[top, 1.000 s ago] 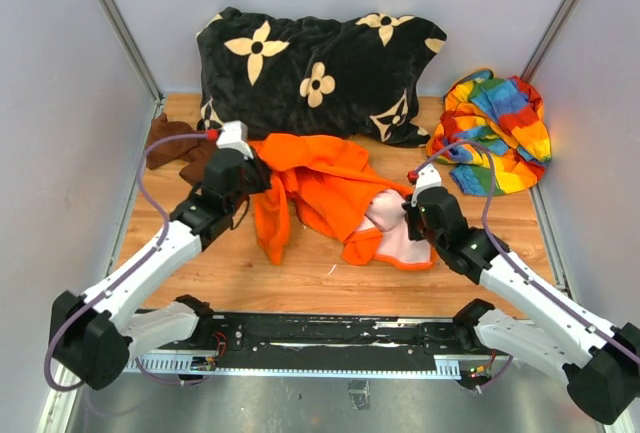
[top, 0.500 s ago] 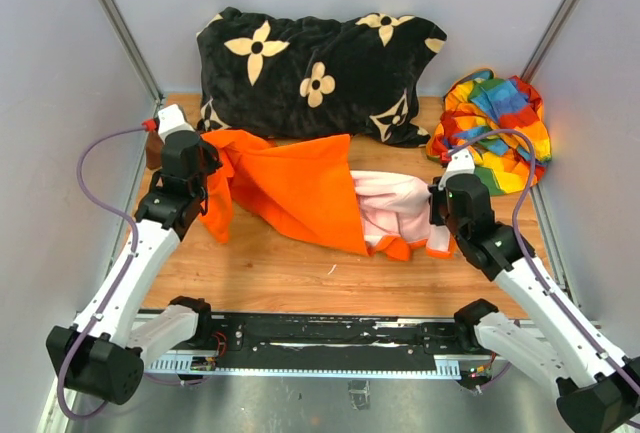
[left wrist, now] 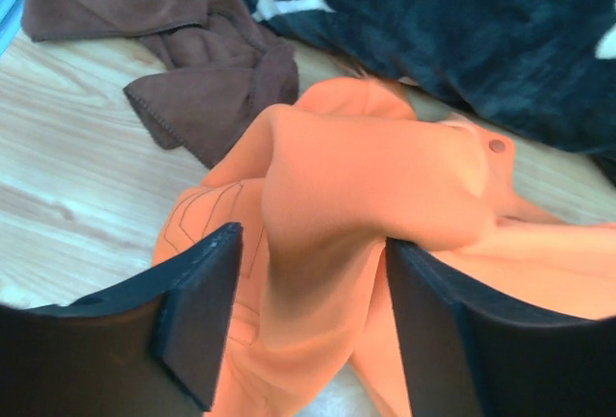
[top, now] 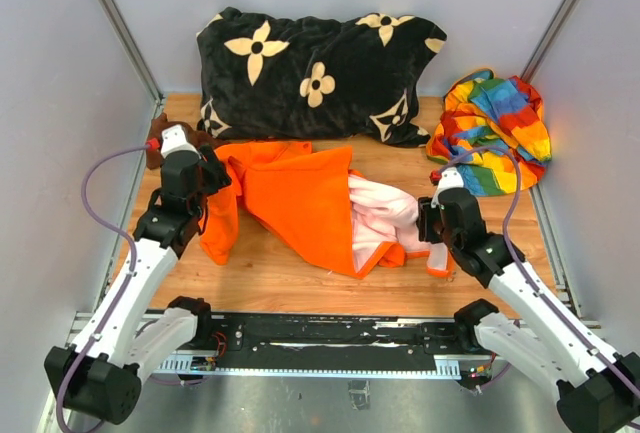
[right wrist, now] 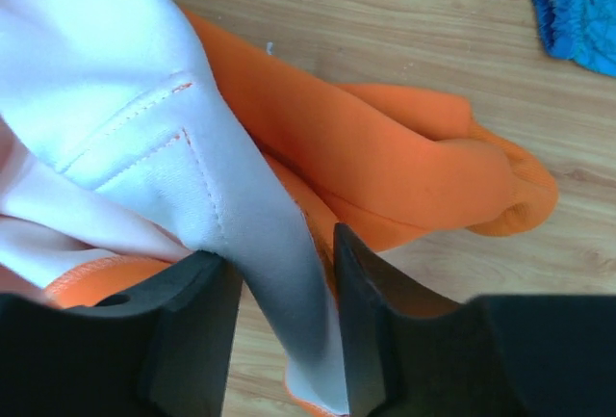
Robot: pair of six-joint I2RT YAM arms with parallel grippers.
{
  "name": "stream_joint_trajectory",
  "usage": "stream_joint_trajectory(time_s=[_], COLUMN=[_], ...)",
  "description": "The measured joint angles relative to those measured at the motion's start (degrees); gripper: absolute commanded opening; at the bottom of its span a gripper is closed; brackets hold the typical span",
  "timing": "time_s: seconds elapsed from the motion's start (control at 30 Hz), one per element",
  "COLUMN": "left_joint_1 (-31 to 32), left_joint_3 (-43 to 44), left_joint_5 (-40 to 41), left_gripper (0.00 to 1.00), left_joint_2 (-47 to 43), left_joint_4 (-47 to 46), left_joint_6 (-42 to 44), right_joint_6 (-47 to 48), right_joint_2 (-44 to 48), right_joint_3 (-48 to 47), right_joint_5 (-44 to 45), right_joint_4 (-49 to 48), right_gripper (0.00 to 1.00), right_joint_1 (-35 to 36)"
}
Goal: Zip up the jacket
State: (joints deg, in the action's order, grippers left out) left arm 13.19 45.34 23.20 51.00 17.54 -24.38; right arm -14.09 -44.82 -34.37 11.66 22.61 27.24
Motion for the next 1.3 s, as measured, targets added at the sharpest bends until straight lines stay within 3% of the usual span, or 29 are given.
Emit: stream_joint_trajectory(time_s=[0.23,0.57,0.73,1.03,1.3], left_joint_1=[0.00,0.00,0.00,0.00,0.00], left_joint_3=[5.31,1.49,-4.44,-11.41,-17.20], left_joint_5=[-6.40,-17.29,-21.09,-24.39,-27.02], left_gripper=[0.80,0.85,0.91,0.94,0.94], left_joint_2=[-4.83,-12.98,-13.29,-13.51,-10.69], left_joint_4=[5.57,7.41,7.39,4.39,-2.32], left_joint_6=[2.23,-0.44,-2.84,-5.53,-8.20], right_joint_6=[0.81,3.98,6.40,10.14,14.10], right_joint_2=[1.73,-3.87,-11.96,-35.67,-49.29], right_joint_3=[-1.09,-12.63,-19.02,-31.30,-39.32], right_joint_5=[-7.56,-18.78,-21.03,-29.66,-37.94], right_joint_4=[0.39,-0.50,-4.00,-12.70,-19.37], right_gripper=[0.73,0.88,0.90,1.00,0.95], right_joint_1=[-0.02,-0.02,-0.02,-0.02,0.00])
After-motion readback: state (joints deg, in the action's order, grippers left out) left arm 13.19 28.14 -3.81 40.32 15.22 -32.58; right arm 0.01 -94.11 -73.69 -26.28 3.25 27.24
